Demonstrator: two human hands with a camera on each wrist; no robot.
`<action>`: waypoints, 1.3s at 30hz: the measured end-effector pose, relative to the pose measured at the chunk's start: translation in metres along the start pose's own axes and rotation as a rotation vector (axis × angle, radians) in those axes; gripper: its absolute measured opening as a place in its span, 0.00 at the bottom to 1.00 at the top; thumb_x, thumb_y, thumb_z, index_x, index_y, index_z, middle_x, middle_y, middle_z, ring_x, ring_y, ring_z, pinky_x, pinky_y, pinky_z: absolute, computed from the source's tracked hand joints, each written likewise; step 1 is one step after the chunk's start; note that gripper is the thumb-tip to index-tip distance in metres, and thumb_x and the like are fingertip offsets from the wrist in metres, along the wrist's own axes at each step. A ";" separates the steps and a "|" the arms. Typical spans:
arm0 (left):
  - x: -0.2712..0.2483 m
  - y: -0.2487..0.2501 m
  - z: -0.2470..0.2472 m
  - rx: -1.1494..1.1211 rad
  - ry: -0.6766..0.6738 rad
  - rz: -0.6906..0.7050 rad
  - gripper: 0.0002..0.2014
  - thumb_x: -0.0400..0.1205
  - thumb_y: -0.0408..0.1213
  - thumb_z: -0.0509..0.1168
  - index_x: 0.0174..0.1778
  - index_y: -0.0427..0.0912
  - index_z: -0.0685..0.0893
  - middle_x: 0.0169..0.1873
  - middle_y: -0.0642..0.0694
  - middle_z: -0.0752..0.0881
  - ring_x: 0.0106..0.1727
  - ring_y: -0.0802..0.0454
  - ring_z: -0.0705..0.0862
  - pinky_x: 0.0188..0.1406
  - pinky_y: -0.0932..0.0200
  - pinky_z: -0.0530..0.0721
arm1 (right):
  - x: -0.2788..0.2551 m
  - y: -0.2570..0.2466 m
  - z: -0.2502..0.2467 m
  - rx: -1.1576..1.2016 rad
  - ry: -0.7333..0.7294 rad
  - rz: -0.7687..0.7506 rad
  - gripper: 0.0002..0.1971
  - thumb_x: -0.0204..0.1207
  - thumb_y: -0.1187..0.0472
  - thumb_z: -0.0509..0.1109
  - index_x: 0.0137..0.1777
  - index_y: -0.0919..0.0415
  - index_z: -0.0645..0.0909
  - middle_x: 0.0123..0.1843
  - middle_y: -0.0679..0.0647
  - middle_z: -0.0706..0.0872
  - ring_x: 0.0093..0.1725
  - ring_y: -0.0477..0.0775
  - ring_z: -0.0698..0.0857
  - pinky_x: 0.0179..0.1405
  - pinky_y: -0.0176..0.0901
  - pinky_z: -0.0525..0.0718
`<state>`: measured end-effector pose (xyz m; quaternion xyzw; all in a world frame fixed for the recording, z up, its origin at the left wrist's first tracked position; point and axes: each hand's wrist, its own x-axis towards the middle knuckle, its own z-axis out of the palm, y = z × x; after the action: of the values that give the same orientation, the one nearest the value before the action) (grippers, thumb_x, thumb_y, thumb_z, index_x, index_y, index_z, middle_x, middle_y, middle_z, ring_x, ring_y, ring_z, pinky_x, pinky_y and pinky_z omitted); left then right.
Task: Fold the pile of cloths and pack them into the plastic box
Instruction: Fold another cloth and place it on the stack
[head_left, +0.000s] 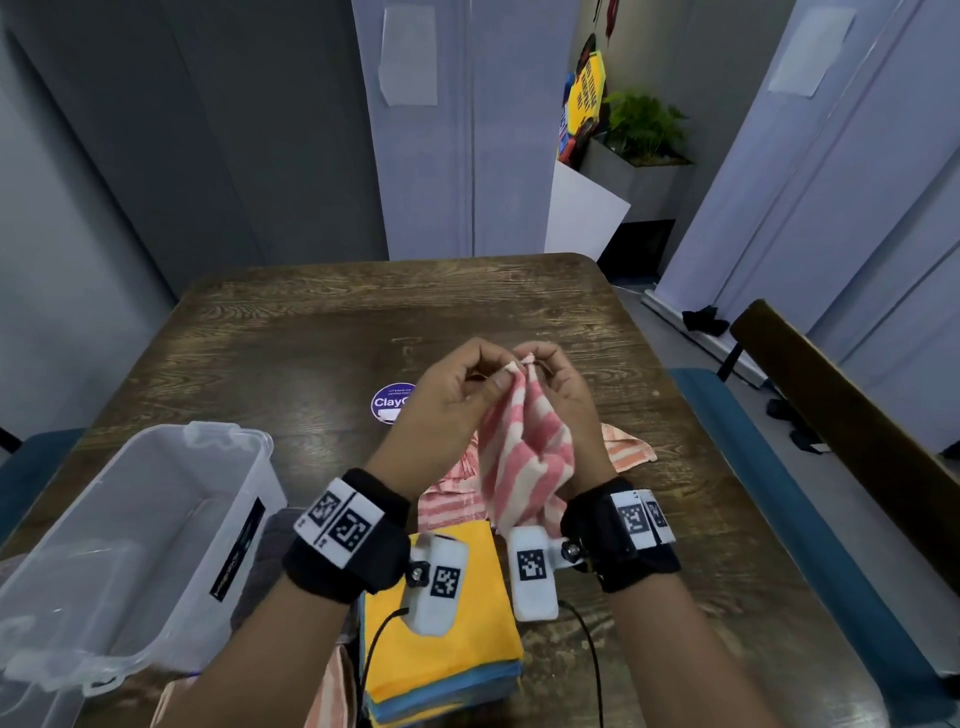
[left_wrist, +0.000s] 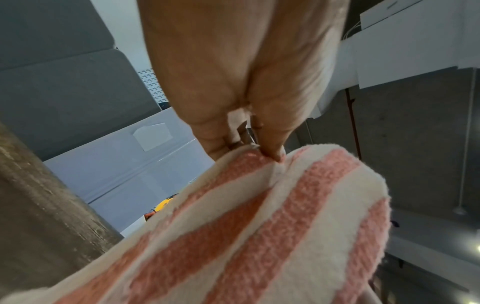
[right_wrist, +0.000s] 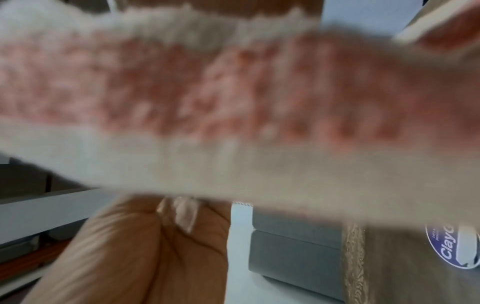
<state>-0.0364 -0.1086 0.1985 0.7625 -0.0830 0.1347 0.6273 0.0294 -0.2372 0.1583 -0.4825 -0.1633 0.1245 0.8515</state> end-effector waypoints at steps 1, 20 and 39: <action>-0.001 -0.003 0.004 -0.002 0.032 -0.008 0.03 0.87 0.31 0.65 0.53 0.39 0.84 0.46 0.49 0.88 0.47 0.54 0.86 0.50 0.56 0.85 | -0.001 0.001 0.002 0.007 0.002 0.009 0.05 0.84 0.71 0.64 0.54 0.62 0.78 0.41 0.56 0.85 0.40 0.52 0.83 0.39 0.40 0.83; -0.006 -0.006 0.022 -0.107 0.350 0.025 0.04 0.86 0.33 0.68 0.54 0.38 0.84 0.46 0.48 0.89 0.48 0.55 0.88 0.49 0.62 0.85 | -0.012 -0.004 0.011 0.043 0.005 0.057 0.05 0.84 0.60 0.70 0.54 0.62 0.83 0.51 0.66 0.85 0.52 0.62 0.84 0.55 0.55 0.83; -0.007 -0.013 0.009 0.028 0.211 -0.089 0.05 0.88 0.39 0.65 0.52 0.43 0.84 0.42 0.47 0.90 0.44 0.51 0.88 0.47 0.53 0.89 | -0.009 -0.009 -0.005 -0.101 -0.146 0.104 0.08 0.81 0.60 0.65 0.48 0.65 0.81 0.43 0.59 0.82 0.44 0.53 0.79 0.48 0.44 0.77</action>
<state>-0.0380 -0.1147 0.1826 0.7557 0.0192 0.1873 0.6272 0.0236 -0.2489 0.1616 -0.5222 -0.2056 0.1952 0.8043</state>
